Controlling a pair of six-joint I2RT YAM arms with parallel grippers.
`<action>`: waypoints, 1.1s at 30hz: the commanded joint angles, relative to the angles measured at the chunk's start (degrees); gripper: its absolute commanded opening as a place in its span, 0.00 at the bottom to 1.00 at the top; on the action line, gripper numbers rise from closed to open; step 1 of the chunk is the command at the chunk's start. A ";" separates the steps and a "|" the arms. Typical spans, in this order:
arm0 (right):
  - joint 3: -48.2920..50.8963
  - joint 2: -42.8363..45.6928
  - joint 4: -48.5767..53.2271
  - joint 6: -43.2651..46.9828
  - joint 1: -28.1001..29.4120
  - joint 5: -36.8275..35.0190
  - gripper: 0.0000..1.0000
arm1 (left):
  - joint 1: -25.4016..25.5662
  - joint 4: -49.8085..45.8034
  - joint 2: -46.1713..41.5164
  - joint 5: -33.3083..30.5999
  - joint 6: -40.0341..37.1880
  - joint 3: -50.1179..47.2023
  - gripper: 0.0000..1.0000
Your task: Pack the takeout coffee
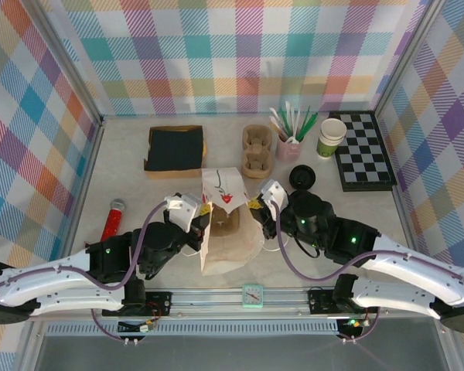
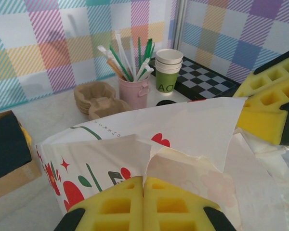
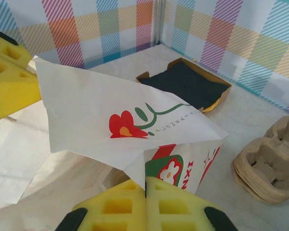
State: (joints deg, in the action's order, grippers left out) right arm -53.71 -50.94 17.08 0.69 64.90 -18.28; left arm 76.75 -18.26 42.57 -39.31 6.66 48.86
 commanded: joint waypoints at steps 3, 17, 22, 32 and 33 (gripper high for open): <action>-8.48 -3.42 7.98 -0.53 0.23 -1.02 0.00 | 0.04 -4.69 3.79 -3.83 1.73 7.89 0.00; -32.16 -17.73 34.38 -9.45 0.27 -1.68 0.00 | -12.23 -22.75 15.14 14.53 16.35 25.90 0.00; -34.31 -18.14 38.51 -13.78 0.05 -4.63 0.01 | -15.41 -24.01 16.21 21.03 19.24 26.29 0.00; -33.81 -17.42 42.47 -18.51 -6.86 -3.47 0.02 | -19.32 -24.42 20.96 29.03 21.35 26.41 0.00; -33.36 -17.51 42.10 -18.08 -8.02 -2.04 0.02 | -19.76 -24.51 21.36 29.16 21.13 26.59 0.00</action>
State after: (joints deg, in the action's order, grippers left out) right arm -87.18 -69.23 58.52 -15.92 59.16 -22.48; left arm 58.24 -41.23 63.37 -12.99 26.83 73.41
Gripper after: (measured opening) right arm 0.046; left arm 0.053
